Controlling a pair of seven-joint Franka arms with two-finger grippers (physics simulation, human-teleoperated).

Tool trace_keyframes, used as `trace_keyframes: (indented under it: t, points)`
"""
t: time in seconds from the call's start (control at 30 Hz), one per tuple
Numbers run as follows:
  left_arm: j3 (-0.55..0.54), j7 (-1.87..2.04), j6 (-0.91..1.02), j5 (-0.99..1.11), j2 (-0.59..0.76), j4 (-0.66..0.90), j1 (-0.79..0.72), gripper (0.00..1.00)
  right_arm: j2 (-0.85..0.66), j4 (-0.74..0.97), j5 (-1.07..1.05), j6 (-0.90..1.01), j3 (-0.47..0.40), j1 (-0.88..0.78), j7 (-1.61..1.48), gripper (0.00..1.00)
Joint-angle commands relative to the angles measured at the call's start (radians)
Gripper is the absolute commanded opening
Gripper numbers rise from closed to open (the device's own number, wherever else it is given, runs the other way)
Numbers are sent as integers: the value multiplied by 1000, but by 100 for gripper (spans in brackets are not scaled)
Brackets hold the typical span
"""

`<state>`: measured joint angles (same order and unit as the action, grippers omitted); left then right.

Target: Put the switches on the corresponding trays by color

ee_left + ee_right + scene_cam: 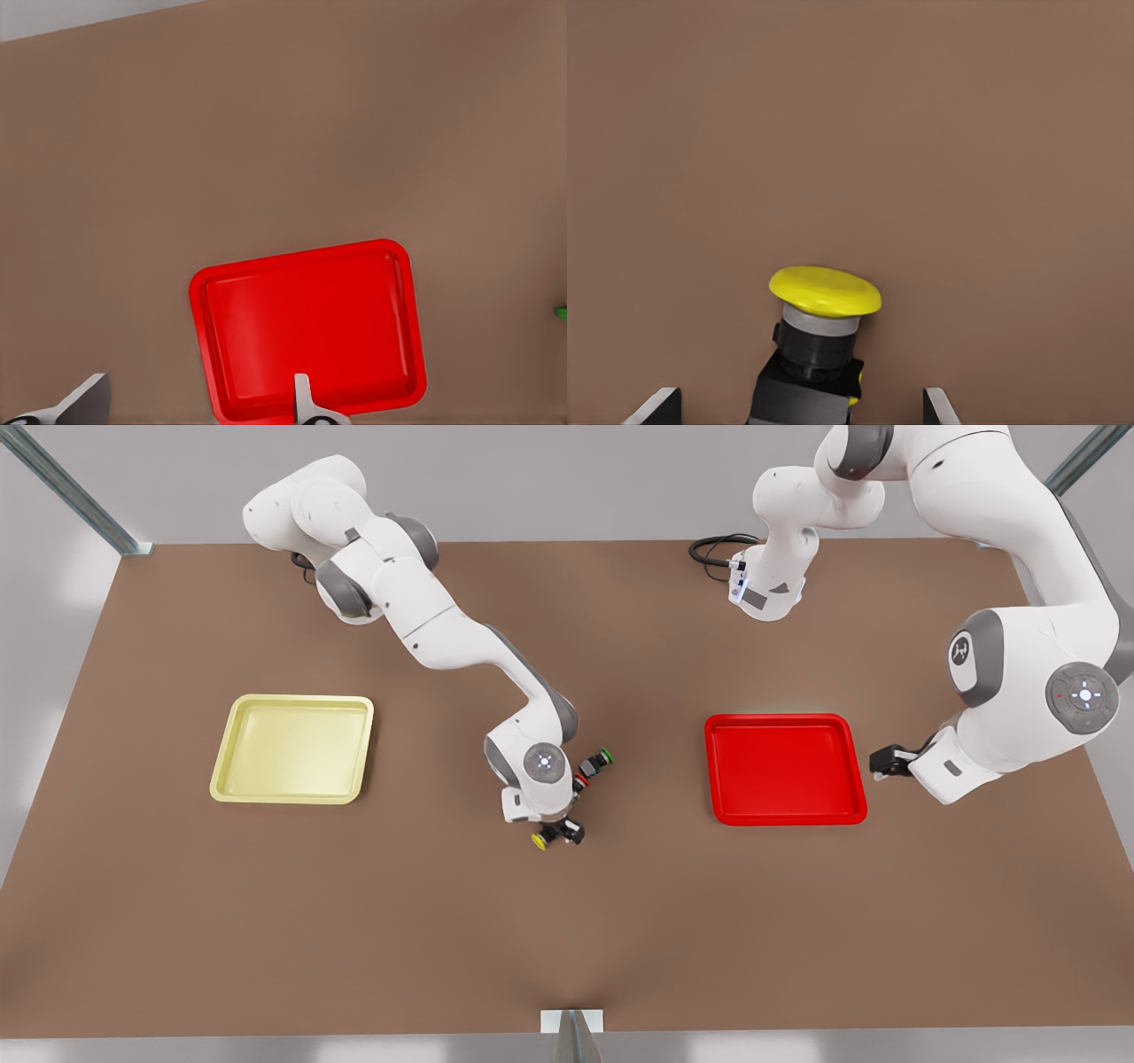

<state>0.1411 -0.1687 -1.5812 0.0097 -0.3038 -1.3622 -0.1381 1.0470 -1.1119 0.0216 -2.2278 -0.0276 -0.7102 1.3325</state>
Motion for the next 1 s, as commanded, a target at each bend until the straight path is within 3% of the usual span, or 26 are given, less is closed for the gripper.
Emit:
trace_keyframes:
  t: [0.0, 0.2, 0.33, 0.53, 0.6, 0.97]
  points:
    - [0, 0, 0, -4, 0, 0, 0, 100, 2, 1, 0, 0, 0, 0, 1, 100]
    - [0, 0, -3, -4, -1, 0, 2, 100, -1, -9, -16, 3, 0, -2, 33, 99]
    - [0, 2, 15, -5, 8, 0, 0, 100, -1, -11, -16, 3, 0, -2, 28, 87]
    - [0, 0, 12, -5, 2, 0, 0, 100, -1, -13, -16, 5, 0, -2, 28, 88]
    - [0, 0, 12, -5, 0, 0, 0, 100, -1, -13, -16, 7, 0, -2, 30, 82]
    - [0, 2, 10, -5, -1, 0, 0, 100, -4, -11, -17, 19, 2, -2, 33, 78]
